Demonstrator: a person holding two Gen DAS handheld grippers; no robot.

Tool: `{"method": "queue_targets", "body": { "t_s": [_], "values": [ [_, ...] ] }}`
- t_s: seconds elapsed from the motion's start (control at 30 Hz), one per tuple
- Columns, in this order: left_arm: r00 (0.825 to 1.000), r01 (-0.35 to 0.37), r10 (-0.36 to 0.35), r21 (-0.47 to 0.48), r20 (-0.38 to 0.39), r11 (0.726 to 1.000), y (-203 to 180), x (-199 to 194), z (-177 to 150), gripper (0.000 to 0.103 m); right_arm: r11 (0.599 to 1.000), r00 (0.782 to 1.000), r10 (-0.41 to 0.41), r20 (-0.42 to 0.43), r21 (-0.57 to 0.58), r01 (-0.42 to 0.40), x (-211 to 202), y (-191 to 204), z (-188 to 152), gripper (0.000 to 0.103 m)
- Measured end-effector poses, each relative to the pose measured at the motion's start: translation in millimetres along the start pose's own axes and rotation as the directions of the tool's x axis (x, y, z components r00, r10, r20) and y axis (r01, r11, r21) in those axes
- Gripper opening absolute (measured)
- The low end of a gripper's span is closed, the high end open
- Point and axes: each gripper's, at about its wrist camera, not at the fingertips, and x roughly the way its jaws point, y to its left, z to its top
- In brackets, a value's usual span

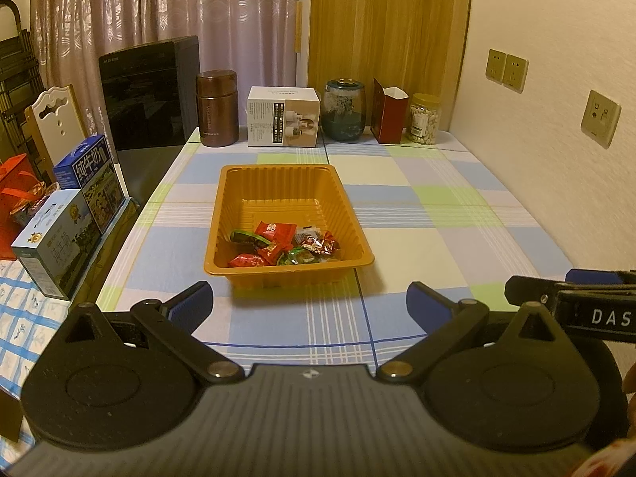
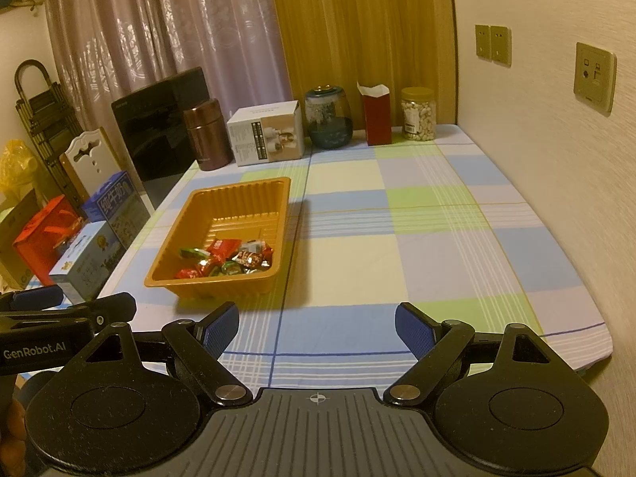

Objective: Organize snacks

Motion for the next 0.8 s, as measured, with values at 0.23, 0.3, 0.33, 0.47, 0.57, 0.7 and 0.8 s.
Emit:
{"method": "queue_targets", "body": {
  "t_s": [0.23, 0.3, 0.33, 0.47, 0.57, 0.7, 0.8],
  "values": [
    [1.0, 0.001, -0.001, -0.003, 0.0, 1.0, 0.5, -0.4, -0.3, 0.103, 1.0, 1.0, 0.0, 0.0, -0.001, 0.0, 0.2, 1.3, -0.6, 0.085],
    [1.0, 0.002, -0.002, -0.003, -0.001, 1.0, 1.0, -0.4, 0.1, 0.103, 1.0, 1.0, 0.0, 0.0, -0.001, 0.0, 0.3, 1.1, -0.8, 0.085],
    [1.0, 0.002, -0.002, -0.004, -0.001, 1.0, 1.0, -0.4, 0.1, 0.103, 1.0, 1.0, -0.001, 0.0, -0.001, 0.001, 0.3, 1.1, -0.8, 0.085],
    [1.0, 0.003, -0.003, -0.003, 0.001, 1.0, 0.9, -0.8, 0.1, 0.103, 1.0, 1.0, 0.0, 0.001, -0.001, 0.0, 0.3, 1.4, -0.8, 0.085],
    [1.0, 0.003, -0.003, -0.004, 0.0, 1.0, 0.6, -0.7, 0.1, 0.103, 1.0, 1.0, -0.001, 0.0, 0.0, 0.001, 0.4, 1.4, -0.9, 0.085],
    [1.0, 0.008, -0.008, -0.008, -0.002, 1.0, 0.0, -0.4, 0.2, 0.103, 1.0, 1.0, 0.0, 0.0, -0.001, 0.0, 0.3, 1.3, -0.8, 0.085],
    [1.0, 0.018, -0.018, -0.009, 0.001, 1.0, -2.0, -0.3, 0.3, 0.103, 1.0, 1.0, 0.0, 0.0, -0.001, 0.0, 0.4, 1.5, -0.8, 0.085]
  ]
}}
